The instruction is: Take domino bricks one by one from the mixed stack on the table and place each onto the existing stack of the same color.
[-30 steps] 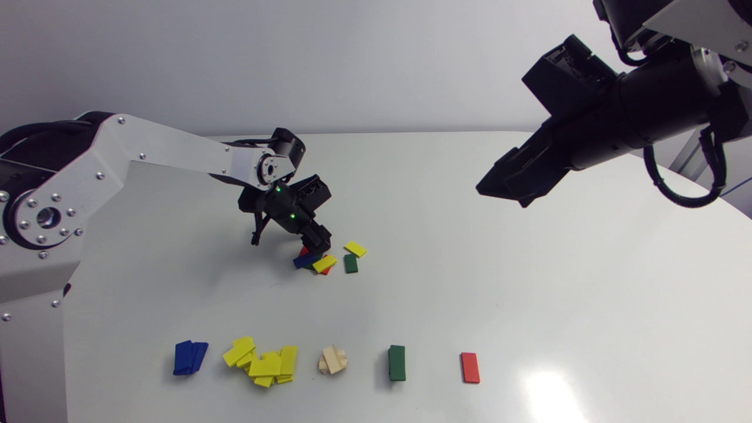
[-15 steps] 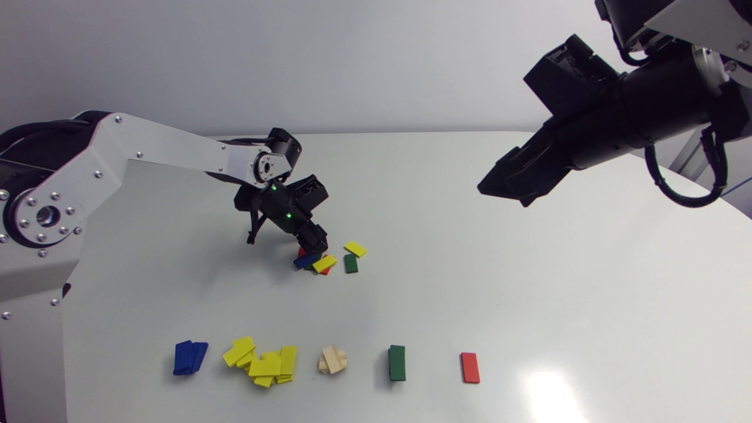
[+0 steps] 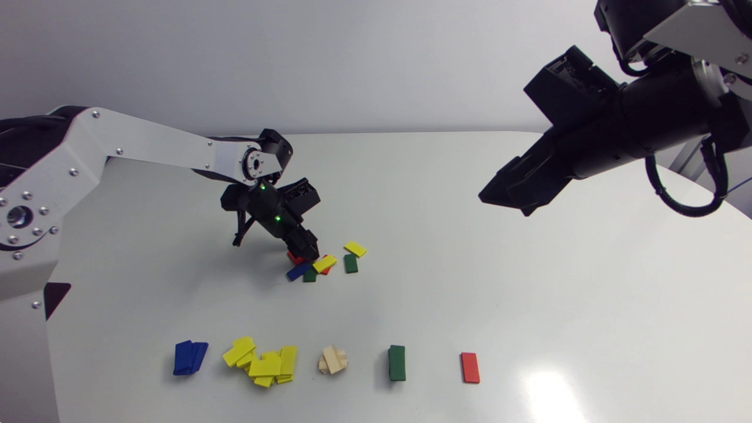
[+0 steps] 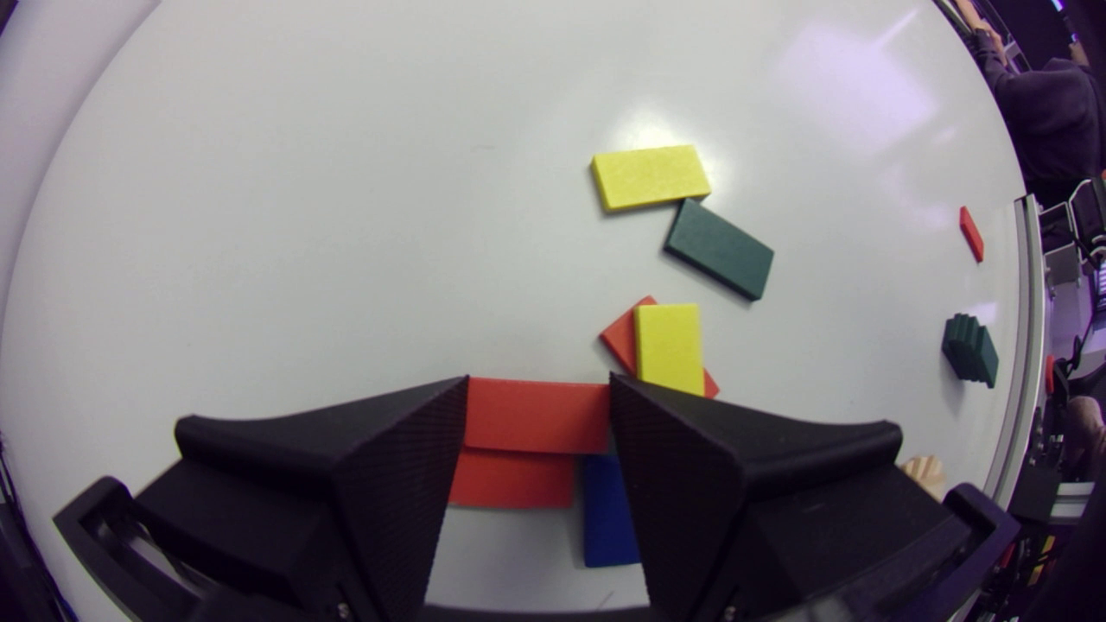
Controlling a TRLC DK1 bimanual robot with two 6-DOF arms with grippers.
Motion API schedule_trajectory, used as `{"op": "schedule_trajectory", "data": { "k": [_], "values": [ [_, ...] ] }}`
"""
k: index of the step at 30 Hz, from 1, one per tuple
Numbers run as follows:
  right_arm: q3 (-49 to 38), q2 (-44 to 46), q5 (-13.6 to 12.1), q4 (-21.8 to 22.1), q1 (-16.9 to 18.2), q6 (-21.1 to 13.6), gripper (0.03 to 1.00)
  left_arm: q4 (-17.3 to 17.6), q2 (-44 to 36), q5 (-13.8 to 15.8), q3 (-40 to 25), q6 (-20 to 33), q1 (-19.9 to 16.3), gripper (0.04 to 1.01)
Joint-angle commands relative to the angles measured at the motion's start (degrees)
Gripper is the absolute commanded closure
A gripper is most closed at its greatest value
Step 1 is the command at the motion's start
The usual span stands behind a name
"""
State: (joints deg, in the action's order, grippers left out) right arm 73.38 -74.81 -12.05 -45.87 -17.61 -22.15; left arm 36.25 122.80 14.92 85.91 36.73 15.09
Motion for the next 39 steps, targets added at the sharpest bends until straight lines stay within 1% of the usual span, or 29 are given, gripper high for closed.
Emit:
{"op": "schedule_trajectory", "data": {
  "k": [1,6,9,11,16,20,24,28,32,35,39],
  "values": [
    [-1.49,0.54,-0.78,0.52,0.55,-0.70,0.198,0.58,-5.03,1.61,-1.80,2.12,0.02,0.552],
    [-1.75,0.27,-1.04,0.60,0.55,-0.44,0.198,0.40,-8.28,2.31,-2.15,2.47,0.55,0.552],
    [-2.11,0.01,-1.74,0.69,0.55,0.18,0.198,0.49,-10.04,2.66,-2.68,2.47,1.43,0.552],
    [-2.37,-0.34,-1.92,0.78,0.55,0.62,0.198,-0.13,-11.36,2.92,-4.08,2.38,2.49,0.552],
    [-2.19,-1.66,-3.68,0.78,1.08,1.59,0.198,-4.26,-15.75,2.92,-9.36,1.59,6.00,0.552],
    [-2.28,-2.19,-3.94,0.78,1.43,1.85,0.198,-5.49,-18.92,2.92,-12.43,1.50,8.64,0.552],
    [-3.25,-1.66,-3.94,0.69,1.52,1.85,0.198,-6.72,-20.76,3.10,-15.42,2.82,11.98,0.552],
    [-5.01,-0.08,-3.94,0.69,1.43,2.03,0.198,-7.07,-20.32,3.10,-15.60,3.87,16.02,0.552],
    [-7.64,2.03,-3.94,0.78,1.52,2.11,0.198,-7.33,-16.10,3.10,-13.93,4.49,20.50,0.551],
    [-9.22,3.35,-3.85,0.78,1.96,2.11,0.198,-7.33,-12.68,3.10,-11.55,5.11,22.44,0.551],
    [-11.69,5.37,-3.85,1.13,2.84,2.11,0.198,-7.16,-7.49,3.10,-7.69,5.90,23.93,0.551]
  ]
}}
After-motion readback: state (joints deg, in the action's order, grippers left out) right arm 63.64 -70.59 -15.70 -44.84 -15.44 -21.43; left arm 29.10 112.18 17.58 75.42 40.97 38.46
